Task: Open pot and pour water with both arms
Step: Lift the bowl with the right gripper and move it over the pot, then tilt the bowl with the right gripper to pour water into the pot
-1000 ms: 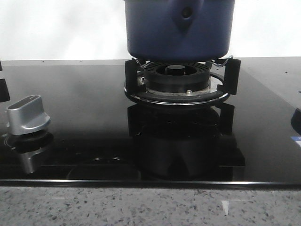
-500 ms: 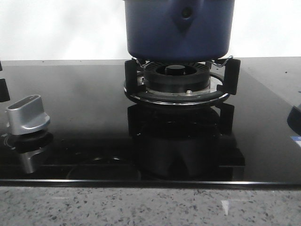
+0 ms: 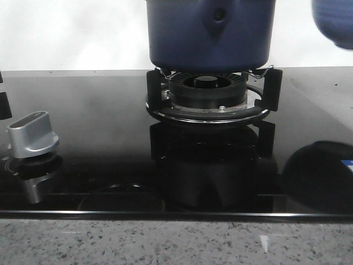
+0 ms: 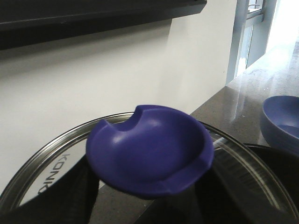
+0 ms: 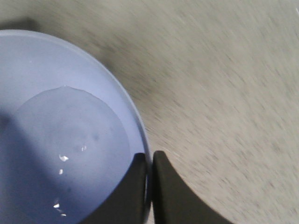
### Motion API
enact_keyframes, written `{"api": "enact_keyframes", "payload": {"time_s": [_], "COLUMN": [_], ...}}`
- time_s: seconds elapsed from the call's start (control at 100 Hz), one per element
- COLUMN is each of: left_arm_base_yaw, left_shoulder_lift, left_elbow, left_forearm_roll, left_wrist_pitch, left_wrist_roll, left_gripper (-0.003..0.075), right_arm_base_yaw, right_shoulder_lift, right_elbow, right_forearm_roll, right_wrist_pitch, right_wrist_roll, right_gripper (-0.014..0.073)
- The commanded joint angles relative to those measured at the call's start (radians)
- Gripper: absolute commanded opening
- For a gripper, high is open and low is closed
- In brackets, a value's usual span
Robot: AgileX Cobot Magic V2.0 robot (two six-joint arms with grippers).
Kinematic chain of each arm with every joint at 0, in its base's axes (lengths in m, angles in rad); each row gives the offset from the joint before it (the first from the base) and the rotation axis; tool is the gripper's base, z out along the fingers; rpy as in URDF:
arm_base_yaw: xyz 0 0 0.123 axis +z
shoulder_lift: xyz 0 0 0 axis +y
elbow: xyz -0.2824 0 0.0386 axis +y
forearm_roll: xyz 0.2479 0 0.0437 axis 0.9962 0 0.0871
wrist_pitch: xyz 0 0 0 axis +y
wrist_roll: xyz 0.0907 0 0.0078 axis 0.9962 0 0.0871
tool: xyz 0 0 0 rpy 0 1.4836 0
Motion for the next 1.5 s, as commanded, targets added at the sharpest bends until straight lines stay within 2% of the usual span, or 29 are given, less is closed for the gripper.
{"api": "enact_keyframes", "payload": {"time_s": [0.0,0.37,0.69,1.0,1.341,1.491], "left_arm_base_yaw": [0.003,0.003,0.003,0.003,0.003,0.003], "left_shoulder_lift": [-0.057,-0.057,-0.057,-0.057,-0.057,-0.057], "left_elbow": [-0.042,-0.042,-0.042,-0.042,-0.042,-0.042], "left_forearm_roll": [-0.106,-0.106,-0.106,-0.106,-0.106,-0.106], "left_wrist_pitch": [0.017,0.015,0.011,-0.005,-0.006,-0.006], "left_wrist_roll": [-0.010,-0.010,-0.010,-0.010,-0.010,-0.010], "left_gripper": [0.0251,0.0251,0.0251,0.0251,0.0251,0.0251], "right_arm_base_yaw": [0.037,0.182,0.315,0.382,0.422,0.442], "right_shoulder_lift": [-0.020,0.083,0.150,0.144,0.030,0.004], "right_elbow": [-0.090,-0.350,-0.390,-0.264,0.038,0.157], "right_forearm_roll": [0.019,0.064,0.064,0.064,0.040,-0.002], "right_wrist_pitch": [-0.046,-0.055,-0.266,-0.550,-1.080,-1.235], "right_wrist_roll": [-0.003,-0.003,-0.016,-0.102,-0.137,-0.137], "right_gripper": [-0.0047,-0.0047,-0.0047,-0.0047,-0.0047,-0.0047]}}
